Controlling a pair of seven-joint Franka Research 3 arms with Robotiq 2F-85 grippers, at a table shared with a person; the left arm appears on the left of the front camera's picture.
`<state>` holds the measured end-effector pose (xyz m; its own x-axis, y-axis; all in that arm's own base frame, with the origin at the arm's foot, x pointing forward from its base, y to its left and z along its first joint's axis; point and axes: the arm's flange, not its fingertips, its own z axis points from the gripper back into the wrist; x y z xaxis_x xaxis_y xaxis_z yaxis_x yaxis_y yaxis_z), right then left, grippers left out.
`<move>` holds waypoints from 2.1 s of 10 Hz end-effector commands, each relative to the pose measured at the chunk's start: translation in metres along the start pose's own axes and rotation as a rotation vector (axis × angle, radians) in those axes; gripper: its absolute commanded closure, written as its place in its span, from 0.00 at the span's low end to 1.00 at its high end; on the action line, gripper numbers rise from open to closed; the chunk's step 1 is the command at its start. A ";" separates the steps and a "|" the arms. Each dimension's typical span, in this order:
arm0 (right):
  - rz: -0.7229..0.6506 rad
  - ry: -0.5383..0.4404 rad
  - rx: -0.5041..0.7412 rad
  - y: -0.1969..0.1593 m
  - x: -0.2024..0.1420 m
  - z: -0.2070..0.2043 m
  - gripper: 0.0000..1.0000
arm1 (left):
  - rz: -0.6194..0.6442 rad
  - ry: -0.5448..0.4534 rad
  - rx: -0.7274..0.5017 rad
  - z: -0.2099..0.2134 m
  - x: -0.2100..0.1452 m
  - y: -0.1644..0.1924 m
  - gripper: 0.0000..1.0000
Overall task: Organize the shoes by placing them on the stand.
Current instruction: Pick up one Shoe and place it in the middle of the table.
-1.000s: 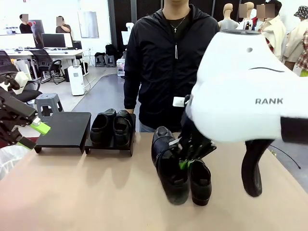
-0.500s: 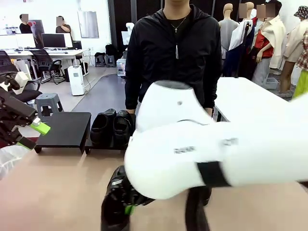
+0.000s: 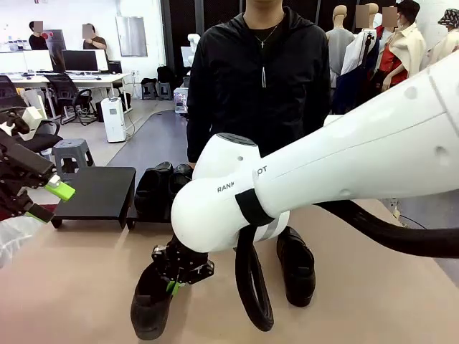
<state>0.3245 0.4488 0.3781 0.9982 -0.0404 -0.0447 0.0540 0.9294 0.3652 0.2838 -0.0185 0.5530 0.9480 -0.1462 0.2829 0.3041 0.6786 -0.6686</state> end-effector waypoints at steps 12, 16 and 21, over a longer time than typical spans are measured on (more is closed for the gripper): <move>0.210 0.001 -0.012 -0.023 -0.015 0.035 0.00 | -0.021 -0.003 -0.025 0.002 0.000 0.001 0.00; 0.329 -0.107 0.103 -0.124 -0.058 0.182 0.00 | -0.021 -0.003 -0.025 0.002 0.000 0.001 0.00; 0.026 -0.111 0.264 -0.288 -0.025 0.297 0.00 | -0.021 -0.003 -0.025 0.002 0.000 0.001 0.00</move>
<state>0.2772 0.0688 0.5541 0.9935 -0.0495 0.1024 -0.0273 0.7702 0.6372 0.2837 -0.0181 0.5532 0.9482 -0.1461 0.2821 0.3036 0.6779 -0.6695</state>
